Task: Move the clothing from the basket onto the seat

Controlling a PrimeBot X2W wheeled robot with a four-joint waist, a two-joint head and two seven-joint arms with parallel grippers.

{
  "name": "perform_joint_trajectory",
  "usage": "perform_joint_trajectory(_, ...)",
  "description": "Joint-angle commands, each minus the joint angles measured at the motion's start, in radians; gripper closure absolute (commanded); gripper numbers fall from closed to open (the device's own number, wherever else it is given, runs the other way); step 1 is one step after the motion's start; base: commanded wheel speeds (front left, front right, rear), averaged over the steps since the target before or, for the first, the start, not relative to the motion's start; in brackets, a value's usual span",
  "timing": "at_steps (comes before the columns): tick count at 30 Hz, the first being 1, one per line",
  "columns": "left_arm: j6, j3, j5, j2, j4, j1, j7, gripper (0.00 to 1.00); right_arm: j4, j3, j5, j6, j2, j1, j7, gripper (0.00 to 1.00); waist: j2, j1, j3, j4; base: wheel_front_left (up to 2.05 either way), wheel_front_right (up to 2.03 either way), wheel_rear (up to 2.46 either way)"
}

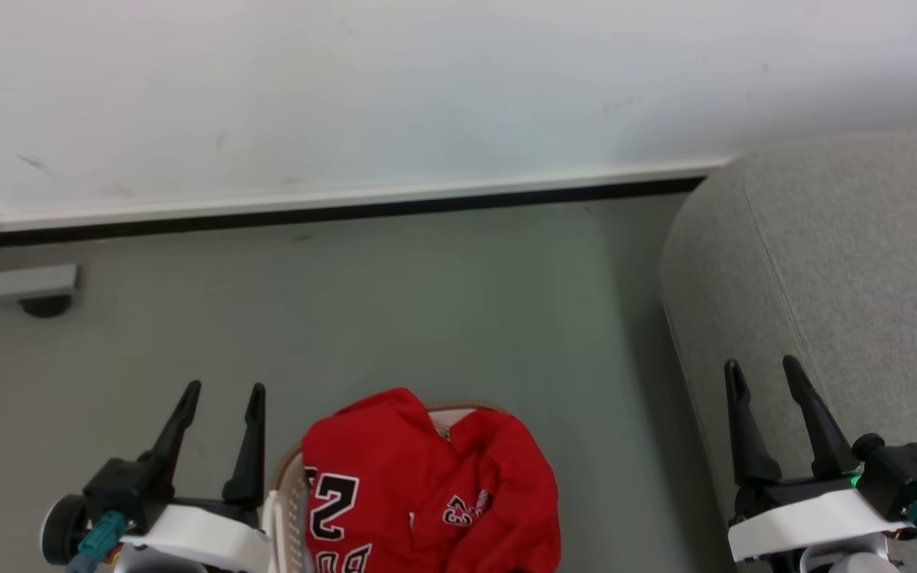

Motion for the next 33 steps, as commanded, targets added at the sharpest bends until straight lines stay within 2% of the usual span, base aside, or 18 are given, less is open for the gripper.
perform_joint_trajectory(1, -0.002, -0.006, 0.000, 0.015, 0.011, -0.020, 0.000, 0.00, -0.004, -0.001, 0.012, -0.002, -0.005, -0.021, 0.000, 0.00, -0.0001, 0.0000, 0.044, -0.035, 0.00, 0.00, 0.00)
perform_joint_trajectory(8, -0.001, -0.038, -0.019, 0.056, 0.083, -0.061, 0.000, 0.00, -0.031, 0.012, 0.040, -0.002, -0.005, -0.051, 0.001, 0.00, -0.0001, 0.0000, 0.129, -0.096, 0.00, 0.00, 0.00)
perform_joint_trajectory(19, -0.001, -0.230, -0.107, 0.203, 0.311, -0.186, 0.000, 0.00, -0.085, 0.007, 0.095, -0.002, -0.005, -0.090, 0.001, 0.00, -0.0001, 0.0000, 0.273, -0.188, 0.00, 0.00, 0.00)
perform_joint_trajectory(21, -0.001, -0.289, -0.125, 0.224, 0.402, -0.229, 0.000, 0.00, -0.096, 0.001, 0.104, -0.002, -0.005, -0.102, 0.000, 0.00, -0.0001, 0.0000, 0.307, -0.208, 0.00, 0.00, 0.00)
perform_joint_trajectory(29, -0.001, -0.429, -0.178, 0.251, 0.613, -0.358, 0.054, 0.00, -0.128, 0.000, 0.126, -0.002, -0.004, -0.126, 0.000, 0.00, -0.0001, 0.0000, 0.399, -0.248, 0.00, 0.00, 0.00)
perform_joint_trajectory(33, -0.001, -0.542, -0.163, 0.275, 0.702, -0.430, 0.097, 0.00, -0.147, 0.005, 0.140, -0.002, -0.004, -0.143, 0.000, 0.00, -0.0001, 0.0000, 0.455, -0.272, 0.00, 0.00, 0.00)
